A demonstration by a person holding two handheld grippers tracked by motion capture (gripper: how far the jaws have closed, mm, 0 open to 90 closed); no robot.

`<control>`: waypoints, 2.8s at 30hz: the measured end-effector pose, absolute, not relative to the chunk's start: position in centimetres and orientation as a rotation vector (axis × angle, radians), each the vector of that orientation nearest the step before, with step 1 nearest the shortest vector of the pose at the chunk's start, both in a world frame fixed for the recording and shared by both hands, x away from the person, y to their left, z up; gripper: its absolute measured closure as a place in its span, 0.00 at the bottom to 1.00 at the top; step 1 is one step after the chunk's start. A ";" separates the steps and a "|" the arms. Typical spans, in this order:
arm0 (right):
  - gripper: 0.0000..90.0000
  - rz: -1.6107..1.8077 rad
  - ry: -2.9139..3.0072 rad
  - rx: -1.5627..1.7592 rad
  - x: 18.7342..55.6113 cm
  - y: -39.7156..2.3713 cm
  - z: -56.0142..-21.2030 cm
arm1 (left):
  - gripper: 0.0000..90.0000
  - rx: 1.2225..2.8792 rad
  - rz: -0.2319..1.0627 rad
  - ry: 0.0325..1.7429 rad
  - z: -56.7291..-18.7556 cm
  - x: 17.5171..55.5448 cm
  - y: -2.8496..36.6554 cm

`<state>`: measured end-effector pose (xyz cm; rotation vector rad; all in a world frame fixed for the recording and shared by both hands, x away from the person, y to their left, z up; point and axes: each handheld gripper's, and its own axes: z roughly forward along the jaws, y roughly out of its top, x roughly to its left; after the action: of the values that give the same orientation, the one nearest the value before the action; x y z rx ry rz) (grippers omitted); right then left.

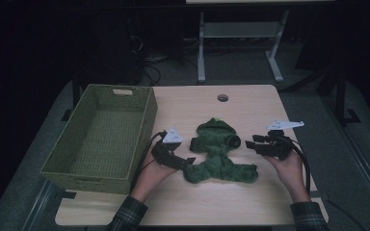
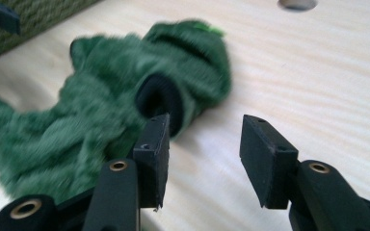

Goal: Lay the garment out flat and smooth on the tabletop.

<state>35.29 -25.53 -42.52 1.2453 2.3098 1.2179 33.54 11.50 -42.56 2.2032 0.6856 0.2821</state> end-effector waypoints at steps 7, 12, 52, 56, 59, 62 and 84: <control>0.56 1.195 2.326 1.196 33.5 -24.6 -42.5 | 0.15 2.213 0.293 0.686 -43.7 30.5 12.7; 0.54 1.207 2.337 1.180 32.3 -23.8 -42.7 | 0.15 2.239 0.320 0.683 -44.6 29.2 13.0; 0.68 1.336 2.578 0.830 28.4 -11.7 -43.3 | 0.15 2.259 0.291 0.679 -47.7 27.8 14.3; 0.71 1.326 2.605 0.810 28.3 -10.6 -43.6 | 0.15 2.257 0.289 0.682 -47.7 27.8 14.3; 0.75 1.334 2.624 0.762 28.3 -9.3 -43.6 | 0.15 2.255 0.283 0.685 -47.7 27.8 14.2; 0.76 1.335 2.639 0.738 28.3 -8.6 -43.8 | 0.15 2.256 0.283 0.685 -47.7 27.8 14.3; 0.92 1.105 2.567 0.681 28.0 -6.1 -47.3 | 0.15 2.260 0.286 0.669 -47.7 27.9 14.3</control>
<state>27.96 -6.13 -47.31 0.6810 2.5665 1.1054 27.86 14.33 -47.74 2.2602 0.6694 0.2862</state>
